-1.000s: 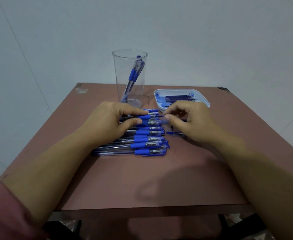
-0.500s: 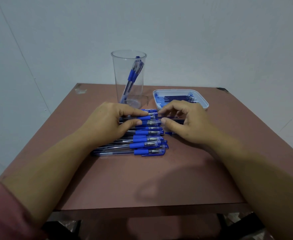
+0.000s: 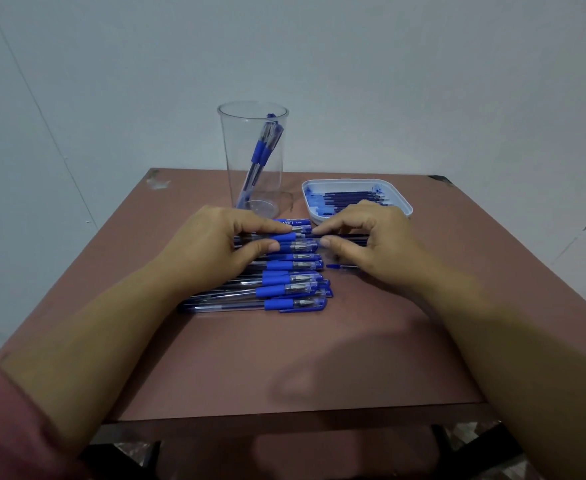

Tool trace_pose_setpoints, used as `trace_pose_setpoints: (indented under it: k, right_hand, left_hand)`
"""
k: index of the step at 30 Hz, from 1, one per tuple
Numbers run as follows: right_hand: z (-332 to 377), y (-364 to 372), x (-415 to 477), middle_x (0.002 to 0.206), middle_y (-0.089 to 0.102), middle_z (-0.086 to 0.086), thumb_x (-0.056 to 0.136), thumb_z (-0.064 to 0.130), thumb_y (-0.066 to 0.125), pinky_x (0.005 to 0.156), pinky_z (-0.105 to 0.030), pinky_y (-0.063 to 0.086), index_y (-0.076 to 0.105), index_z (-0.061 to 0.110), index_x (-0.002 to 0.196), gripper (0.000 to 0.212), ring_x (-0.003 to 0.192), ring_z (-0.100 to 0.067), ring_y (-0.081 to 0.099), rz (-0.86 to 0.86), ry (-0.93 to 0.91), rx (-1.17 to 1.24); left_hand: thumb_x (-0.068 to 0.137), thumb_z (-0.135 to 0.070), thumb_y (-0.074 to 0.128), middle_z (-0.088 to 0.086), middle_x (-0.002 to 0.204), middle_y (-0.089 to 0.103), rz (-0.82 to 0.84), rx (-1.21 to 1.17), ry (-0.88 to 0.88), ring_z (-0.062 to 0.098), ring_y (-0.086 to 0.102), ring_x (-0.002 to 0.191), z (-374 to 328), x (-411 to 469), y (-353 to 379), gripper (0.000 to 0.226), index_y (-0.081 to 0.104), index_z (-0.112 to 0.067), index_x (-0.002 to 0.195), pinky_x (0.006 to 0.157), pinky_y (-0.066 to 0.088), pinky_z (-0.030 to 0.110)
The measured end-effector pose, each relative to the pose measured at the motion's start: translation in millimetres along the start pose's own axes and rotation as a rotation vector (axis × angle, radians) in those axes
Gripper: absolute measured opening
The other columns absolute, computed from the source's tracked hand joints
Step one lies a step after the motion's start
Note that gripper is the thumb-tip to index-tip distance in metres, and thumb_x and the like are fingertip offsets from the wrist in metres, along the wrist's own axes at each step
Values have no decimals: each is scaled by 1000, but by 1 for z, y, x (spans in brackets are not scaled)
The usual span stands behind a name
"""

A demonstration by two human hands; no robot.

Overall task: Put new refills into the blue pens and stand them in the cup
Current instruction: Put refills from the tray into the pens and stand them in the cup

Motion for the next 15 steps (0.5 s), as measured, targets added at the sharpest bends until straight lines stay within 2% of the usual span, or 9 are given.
trace_pose_setpoints:
  k: [3, 7, 9, 12, 15]
  right_hand:
    - [-7, -9, -4, 86, 66, 20, 84, 19, 73, 77, -34, 52, 74, 30, 96, 16, 87, -10, 62, -46, 47, 14]
    - [-21, -21, -7, 84, 66, 20, 86, 9, 70, 74, -10, 44, 74, 20, 92, 13, 82, 5, 60, -78, 147, 34]
    - [-28, -22, -6, 83, 65, 22, 87, 10, 69, 72, -5, 40, 72, 23, 89, 14, 79, 10, 59, -64, 190, 11]
    - [-38, -22, -5, 84, 63, 22, 88, 13, 68, 76, -10, 40, 67, 30, 88, 17, 80, 4, 59, -6, 230, -76]
    - [-44, -21, -5, 90, 65, 14, 89, 19, 68, 84, -21, 46, 68, 30, 90, 11, 88, -4, 59, 93, 263, -152]
  left_hand:
    - [86, -29, 71, -23, 97, 69, -8, -3, -16, -5, 62, 89, 2, 0, -2, 31, 66, -47, 111, 78, 44, 10]
    - [86, -29, 71, -31, 94, 62, -77, 11, -21, -15, 56, 89, 5, 0, -7, 30, 68, -41, 113, 76, 38, 2]
    - [86, -29, 71, -32, 94, 61, -88, 15, -28, -12, 57, 91, 6, 0, -8, 29, 69, -41, 113, 75, 38, 4]
    - [86, -29, 71, -25, 99, 67, -77, 17, -29, -6, 61, 91, 6, 0, -7, 29, 69, -40, 113, 77, 42, 11]
    - [86, -28, 71, -16, 102, 72, -71, 21, -28, -2, 63, 89, 5, 0, -6, 29, 70, -38, 113, 79, 46, 19]
Point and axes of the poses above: each hand's wrist, its own x-axis towards the middle knuckle, its own y-axis out of the palm, z = x × y, the point moved 3 cm from there along x, towards the middle knuckle
